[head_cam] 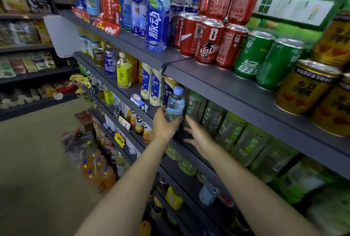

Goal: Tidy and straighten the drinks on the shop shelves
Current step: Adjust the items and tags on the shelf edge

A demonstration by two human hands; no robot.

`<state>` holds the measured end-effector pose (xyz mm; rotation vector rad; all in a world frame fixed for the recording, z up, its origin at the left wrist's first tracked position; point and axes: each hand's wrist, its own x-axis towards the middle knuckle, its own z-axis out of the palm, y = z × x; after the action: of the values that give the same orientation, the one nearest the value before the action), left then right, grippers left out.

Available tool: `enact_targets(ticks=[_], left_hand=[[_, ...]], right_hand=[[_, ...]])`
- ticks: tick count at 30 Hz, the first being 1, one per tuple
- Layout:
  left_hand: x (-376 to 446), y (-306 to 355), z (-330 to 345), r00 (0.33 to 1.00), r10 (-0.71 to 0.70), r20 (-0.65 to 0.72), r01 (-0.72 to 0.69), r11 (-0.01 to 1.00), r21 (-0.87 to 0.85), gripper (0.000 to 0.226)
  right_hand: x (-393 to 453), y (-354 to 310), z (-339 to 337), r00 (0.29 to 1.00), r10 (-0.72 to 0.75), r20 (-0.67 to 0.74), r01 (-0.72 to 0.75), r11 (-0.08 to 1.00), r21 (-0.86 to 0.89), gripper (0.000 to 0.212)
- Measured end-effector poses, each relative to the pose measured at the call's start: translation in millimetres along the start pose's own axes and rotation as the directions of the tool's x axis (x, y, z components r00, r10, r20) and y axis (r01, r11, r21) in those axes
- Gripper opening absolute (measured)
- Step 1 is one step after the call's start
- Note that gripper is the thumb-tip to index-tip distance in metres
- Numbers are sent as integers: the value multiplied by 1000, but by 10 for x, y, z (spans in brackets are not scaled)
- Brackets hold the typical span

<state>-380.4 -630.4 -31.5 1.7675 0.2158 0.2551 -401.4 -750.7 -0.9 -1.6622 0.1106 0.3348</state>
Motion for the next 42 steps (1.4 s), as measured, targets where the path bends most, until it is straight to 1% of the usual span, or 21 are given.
enact_targets(ticks=[2,3,4,7,9,11,13,14,15,17,19,22,25,28,31,32,34,35,37,39,42], left_hand=[[25,9,40,998,-13,58,17,997,-71,59],[42,14,44,998,-10,62,15,997,-78,59],[57,17,37,999,-2,53,5,998,-62,62],[54,-16,-19,998,42,42,-44,997,69,68],[-40,-67,-54,997,37,63,-41,997,59,57],[-250,-46,-97,997,8,78,-4,999,-44,50],[-539,-9,-113,988,-95,122,118,972,-203,45],[-703,19,-112,975,-152,161,193,939,-285,42],[-863,35,-95,961,-189,204,253,899,-358,42],[-1188,114,-51,940,-194,279,306,843,-443,53],[-1520,215,3,934,-160,318,304,823,-479,57],[-2034,366,133,934,-112,339,282,814,-508,52],[-2694,543,356,928,-72,364,262,823,-505,58],[-3554,809,696,920,-7,392,226,826,-516,64],[-4456,1176,1124,899,55,435,206,824,-528,70],[-4753,1322,1264,889,87,449,188,825,-533,69],[-5277,1594,1541,858,161,487,134,846,-516,61],[-5527,1748,1657,841,204,501,98,854,-512,50],[-5968,2055,1853,791,291,539,50,846,-530,16],[-6299,2343,2025,727,379,572,2,833,-554,14],[-6666,2709,2297,644,517,564,-94,785,-612,33]], right_hand=[[20,31,30,1000,-8,7,7,999,45,54],[10,41,43,1000,-12,11,11,998,57,55],[-6,52,52,1000,-16,11,15,998,65,56],[-111,114,22,999,-40,-26,41,998,46,52],[-229,137,-48,995,-78,-53,79,997,18,44],[-370,160,-138,990,-116,-76,116,993,-13,35],[-558,190,-207,985,-140,-103,138,990,-22,29],[-672,214,-228,984,-139,-113,140,990,-3,25],[-790,258,-246,984,-130,-120,134,991,28,20],[-1045,361,-285,986,-111,-128,119,991,63,11],[-1318,462,-359,987,-100,-123,109,991,70,8],[-1844,569,-591,985,-125,-123,139,984,113,10],[-2553,683,-935,973,-192,-127,201,978,63,21],[-3415,829,-1403,959,-243,-146,246,969,-1,30],[-4370,905,-1996,933,-297,-202,286,955,-80,38],[-4709,910,-2201,923,-314,-222,299,949,-100,39],[-5323,890,-2580,897,-360,-257,326,931,-168,43],[-5583,877,-2756,880,-385,-278,339,919,-200,45],[-6047,835,-3064,838,-433,-332,361,896,-257,46],[-6444,752,-3326,776,-495,-391,384,862,-331,46],[-6919,649,-3672,663,-584,-468,432,809,-398,46]])
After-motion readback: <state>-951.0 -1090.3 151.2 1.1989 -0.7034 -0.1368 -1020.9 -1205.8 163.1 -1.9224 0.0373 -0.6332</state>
